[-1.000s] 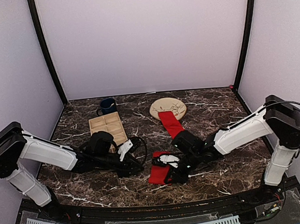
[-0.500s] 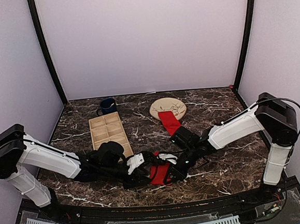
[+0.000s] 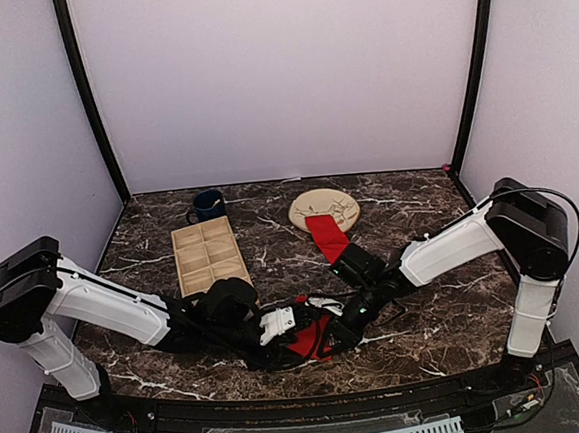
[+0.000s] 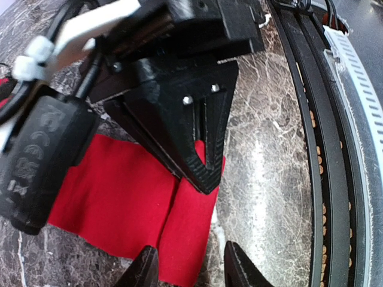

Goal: Roll the socks
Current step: Roll the sock at the center of the board.

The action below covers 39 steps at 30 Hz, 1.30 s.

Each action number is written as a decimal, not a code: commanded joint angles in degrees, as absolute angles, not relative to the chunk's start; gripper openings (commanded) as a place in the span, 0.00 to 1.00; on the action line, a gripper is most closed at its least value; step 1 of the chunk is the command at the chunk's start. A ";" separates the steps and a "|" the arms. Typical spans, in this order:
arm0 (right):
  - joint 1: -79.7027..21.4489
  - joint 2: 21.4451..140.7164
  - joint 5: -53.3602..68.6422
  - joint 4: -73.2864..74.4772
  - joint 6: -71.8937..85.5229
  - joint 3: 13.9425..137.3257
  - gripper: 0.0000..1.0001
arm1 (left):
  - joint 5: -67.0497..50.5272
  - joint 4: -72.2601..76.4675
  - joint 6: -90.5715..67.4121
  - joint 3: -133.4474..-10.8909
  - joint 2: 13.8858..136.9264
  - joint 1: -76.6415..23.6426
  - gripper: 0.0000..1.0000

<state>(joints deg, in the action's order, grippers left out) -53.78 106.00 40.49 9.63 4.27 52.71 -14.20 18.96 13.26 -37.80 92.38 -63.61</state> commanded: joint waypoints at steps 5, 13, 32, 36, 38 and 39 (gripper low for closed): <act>-52.91 107.75 44.10 10.79 5.03 53.68 0.00 | -12.14 15.20 16.78 -40.45 95.02 -65.21 0.39; -52.82 108.07 45.46 10.60 5.20 53.46 0.00 | -10.79 14.70 18.22 -41.83 97.10 -65.39 0.38; -52.56 108.26 46.32 10.77 4.93 52.93 0.00 | -12.76 10.48 19.98 -44.40 99.71 -65.39 0.16; -52.56 108.13 46.02 10.75 5.07 52.84 0.00 | -13.73 8.36 20.42 -45.53 100.05 -65.39 0.06; -52.51 107.98 45.67 10.68 5.16 52.75 0.04 | -14.50 7.23 20.43 -46.13 100.25 -65.30 0.02; -52.48 107.84 45.47 10.57 5.25 52.66 0.07 | -14.95 6.64 20.33 -46.47 100.40 -65.26 0.01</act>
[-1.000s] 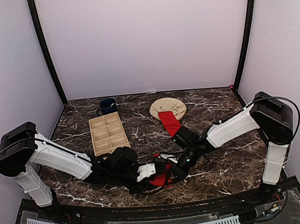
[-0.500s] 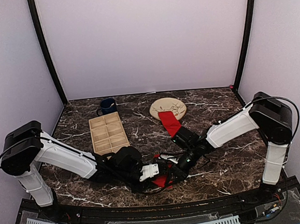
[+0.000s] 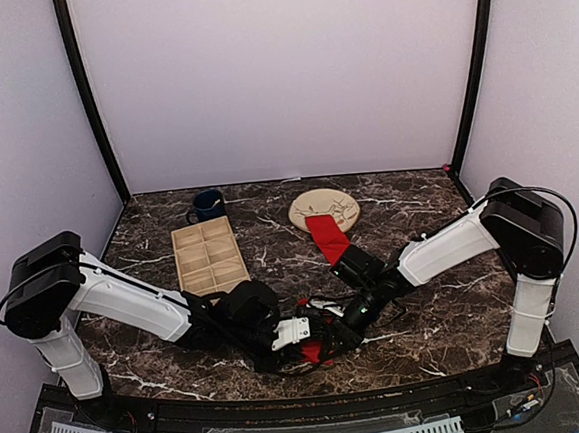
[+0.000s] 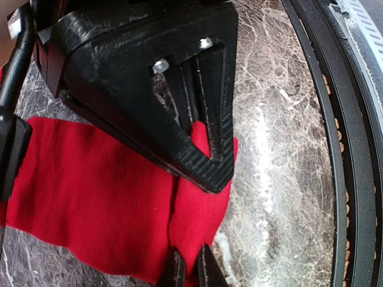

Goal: Roll the socks
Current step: Roll the sock at the center of the board.

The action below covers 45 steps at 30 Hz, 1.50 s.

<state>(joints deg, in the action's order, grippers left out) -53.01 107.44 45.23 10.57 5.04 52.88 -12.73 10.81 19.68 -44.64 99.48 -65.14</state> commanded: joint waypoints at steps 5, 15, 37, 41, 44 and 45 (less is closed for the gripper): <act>-52.08 106.58 44.63 9.61 6.25 51.29 0.23 | -17.73 4.70 19.70 -47.59 101.02 -64.84 0.00; -49.87 103.61 44.24 5.15 9.63 47.68 0.32 | -26.26 1.79 16.89 -50.08 102.57 -60.54 0.00; -47.48 91.78 29.57 -3.18 11.53 38.39 0.34 | -39.05 -3.26 13.12 -54.36 107.56 -55.11 0.00; -49.18 87.54 24.91 -4.42 10.62 36.06 0.34 | -41.34 -4.73 12.87 -55.65 108.99 -54.38 0.00; -51.50 85.19 20.47 -5.40 9.54 34.59 0.34 | -42.01 -5.53 12.59 -56.23 109.54 -53.61 0.00; -52.49 84.62 18.97 -5.67 9.07 34.15 0.34 | -43.82 -5.72 12.48 -56.35 109.67 -53.35 0.00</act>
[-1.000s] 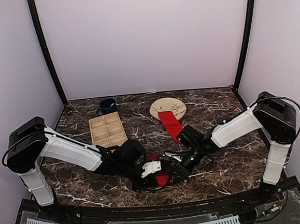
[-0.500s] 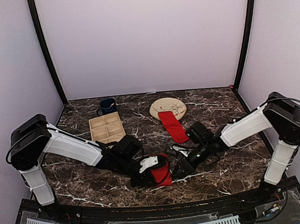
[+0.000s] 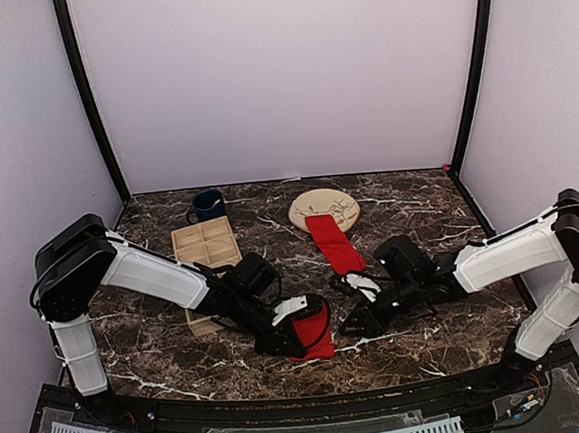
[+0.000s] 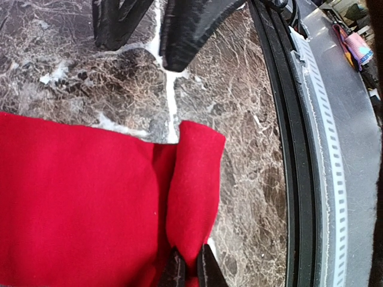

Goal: Roll the socks
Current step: Roll the sock at the center of the board.

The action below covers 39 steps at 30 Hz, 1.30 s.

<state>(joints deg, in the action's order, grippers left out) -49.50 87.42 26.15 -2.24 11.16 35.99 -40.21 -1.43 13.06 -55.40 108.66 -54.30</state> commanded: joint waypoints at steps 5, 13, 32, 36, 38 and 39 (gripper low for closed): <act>-57.58 81.83 11.92 -7.28 6.63 32.31 0.34 | -46.21 -7.66 12.61 -57.64 110.70 -52.27 0.00; -64.59 80.73 3.85 -7.69 3.33 32.02 0.35 | -48.80 -10.09 12.91 -59.59 113.05 -51.34 0.00; -70.20 89.94 0.68 -4.13 -3.61 40.41 0.43 | -50.33 -12.68 13.71 -61.21 114.82 -50.81 0.01; -70.39 90.84 1.22 -3.45 -4.20 41.47 0.44 | -50.38 -12.73 13.78 -61.41 114.85 -50.80 0.01; -70.35 90.88 1.46 -3.44 -4.35 41.73 0.43 | -50.44 -12.77 13.75 -61.38 114.87 -50.73 0.01; -70.39 90.85 1.57 -3.35 -4.39 41.81 0.43 | -50.45 -12.79 13.79 -61.37 114.87 -50.74 0.01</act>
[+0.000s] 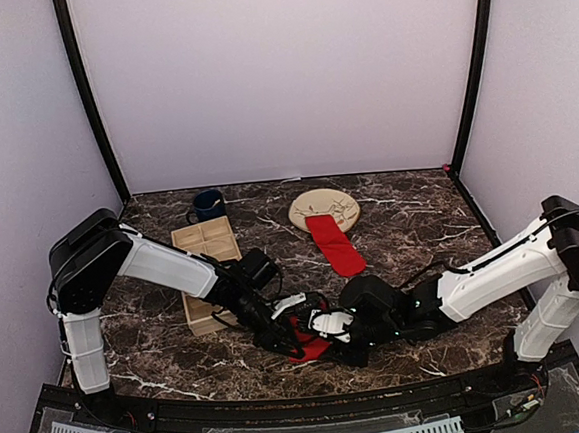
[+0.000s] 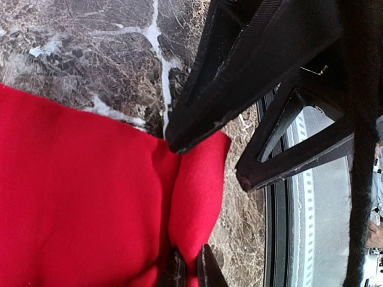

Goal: Roll the socks
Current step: Roll the sock at the center of the board.

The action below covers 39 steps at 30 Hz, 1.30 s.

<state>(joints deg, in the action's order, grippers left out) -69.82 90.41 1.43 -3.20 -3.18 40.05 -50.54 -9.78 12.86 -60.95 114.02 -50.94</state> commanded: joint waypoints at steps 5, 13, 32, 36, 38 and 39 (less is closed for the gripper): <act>-70.36 93.50 1.77 -3.01 -4.83 42.40 0.42 | -50.46 -12.86 13.83 -61.36 114.86 -50.71 0.01; -70.44 94.66 2.16 -2.55 -4.92 42.84 0.31 | -50.45 -12.94 13.89 -61.41 114.85 -50.71 0.01; -70.41 93.79 2.46 -2.42 -4.31 41.88 0.00 | -48.18 -11.47 11.22 -60.79 114.31 -50.45 0.29; -70.48 93.69 2.55 -2.54 -4.14 41.72 0.00 | -48.10 -9.16 9.48 -59.54 113.17 -49.90 0.32; -70.40 93.50 2.55 -2.63 -3.96 41.50 0.00 | -48.09 -8.15 8.68 -58.93 112.43 -49.55 0.33; -70.43 93.43 2.49 -2.76 -3.91 41.29 0.00 | -47.93 -7.73 8.39 -58.61 112.04 -49.35 0.33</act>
<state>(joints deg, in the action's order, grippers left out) -69.93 94.21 1.89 -2.09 -4.43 41.67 -51.70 -9.26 10.20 -60.55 113.84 -50.41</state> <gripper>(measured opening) 0.043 0.329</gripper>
